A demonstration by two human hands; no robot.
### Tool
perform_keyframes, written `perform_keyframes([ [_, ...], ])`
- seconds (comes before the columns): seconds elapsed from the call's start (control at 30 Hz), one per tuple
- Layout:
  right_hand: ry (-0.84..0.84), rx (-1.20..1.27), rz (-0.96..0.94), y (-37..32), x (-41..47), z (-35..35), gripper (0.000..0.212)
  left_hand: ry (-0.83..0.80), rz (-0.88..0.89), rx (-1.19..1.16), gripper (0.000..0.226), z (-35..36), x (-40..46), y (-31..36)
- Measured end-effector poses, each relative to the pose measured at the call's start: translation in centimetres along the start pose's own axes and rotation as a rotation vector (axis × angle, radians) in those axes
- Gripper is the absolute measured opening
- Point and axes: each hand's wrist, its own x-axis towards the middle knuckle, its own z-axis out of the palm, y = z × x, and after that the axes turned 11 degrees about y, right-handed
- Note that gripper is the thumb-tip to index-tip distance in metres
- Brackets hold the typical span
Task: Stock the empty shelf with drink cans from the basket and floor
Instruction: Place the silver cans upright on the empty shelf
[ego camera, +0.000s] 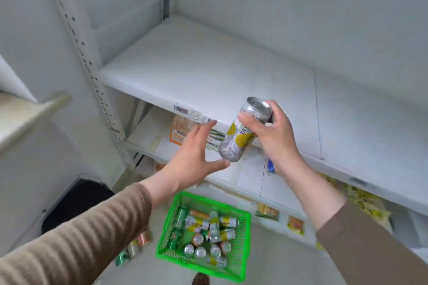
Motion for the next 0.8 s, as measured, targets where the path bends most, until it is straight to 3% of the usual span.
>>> perform_keyframes([
  [0.13,-0.059,-0.050,0.059,-2.1,7.8,1.9,0.057,0.040,-0.024,0.055,0.097,-0.8,5.9,2.1],
  [0.37,-0.116,-0.053,0.143,0.3,18.5,7.4,0.081,0.069,-0.173,0.170,0.101,1.0,15.0,0.6],
  [0.53,-0.085,-0.027,0.167,2.0,22.7,10.2,0.065,0.115,-0.205,0.185,0.099,1.6,18.6,-0.5],
  [0.8,-0.040,-0.070,0.107,6.3,23.0,12.3,0.064,0.120,-0.196,0.245,0.096,1.7,22.3,-3.5],
])
